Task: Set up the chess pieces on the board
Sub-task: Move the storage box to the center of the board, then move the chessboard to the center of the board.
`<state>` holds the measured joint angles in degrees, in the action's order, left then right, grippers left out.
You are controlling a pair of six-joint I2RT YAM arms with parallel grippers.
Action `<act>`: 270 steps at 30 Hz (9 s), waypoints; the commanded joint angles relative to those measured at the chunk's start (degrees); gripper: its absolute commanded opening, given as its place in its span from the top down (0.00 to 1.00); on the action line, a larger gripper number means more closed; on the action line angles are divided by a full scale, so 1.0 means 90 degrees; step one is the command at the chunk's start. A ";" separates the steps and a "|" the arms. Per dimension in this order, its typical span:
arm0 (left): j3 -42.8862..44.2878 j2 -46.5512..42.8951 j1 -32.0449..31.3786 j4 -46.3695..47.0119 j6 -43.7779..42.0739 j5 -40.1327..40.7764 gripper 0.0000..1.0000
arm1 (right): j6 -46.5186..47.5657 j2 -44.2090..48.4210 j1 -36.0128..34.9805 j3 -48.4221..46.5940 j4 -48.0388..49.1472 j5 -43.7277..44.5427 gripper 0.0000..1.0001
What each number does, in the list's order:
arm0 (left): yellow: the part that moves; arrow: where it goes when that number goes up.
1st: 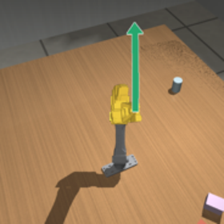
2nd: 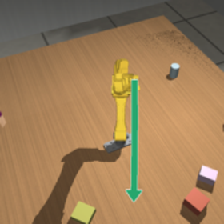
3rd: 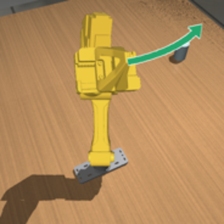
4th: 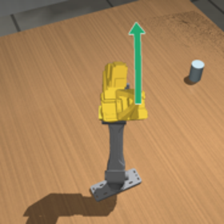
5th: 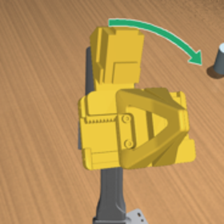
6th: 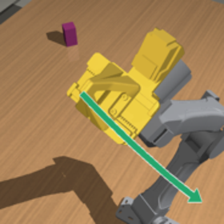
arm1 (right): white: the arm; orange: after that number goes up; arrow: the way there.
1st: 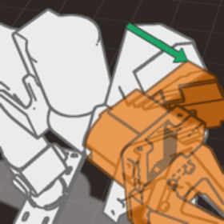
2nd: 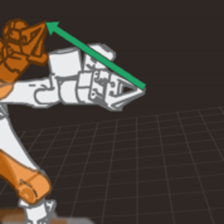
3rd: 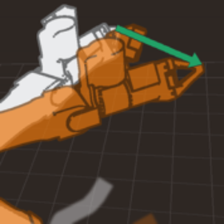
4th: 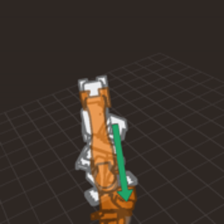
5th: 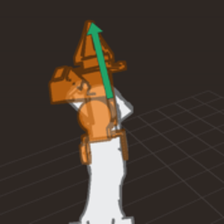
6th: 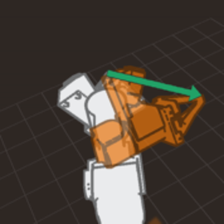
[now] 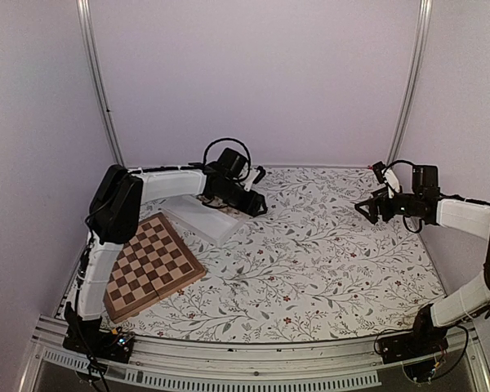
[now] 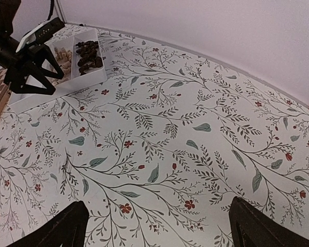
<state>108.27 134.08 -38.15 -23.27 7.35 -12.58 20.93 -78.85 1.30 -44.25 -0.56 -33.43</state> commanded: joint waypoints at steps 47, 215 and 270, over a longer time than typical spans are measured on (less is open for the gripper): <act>0.1183 0.0275 -0.1490 0.0008 0.0258 -0.0310 0.32 | 0.0073 0.0175 0.0056 -0.0255 -0.0281 0.0093 0.01; -0.6202 -0.3974 0.2718 -0.1479 0.1304 -0.0437 0.03 | 0.2094 -0.2532 -0.2318 -0.2982 -0.4139 -0.1237 0.22; -0.3780 -0.3813 0.1057 0.1056 0.0576 0.0028 0.02 | 0.0891 -0.5773 -0.3128 -0.7916 -0.4712 0.0951 0.62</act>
<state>80.05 102.41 -31.57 -22.33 11.86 -6.15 31.03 -126.19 -26.11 -110.37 -40.16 -27.24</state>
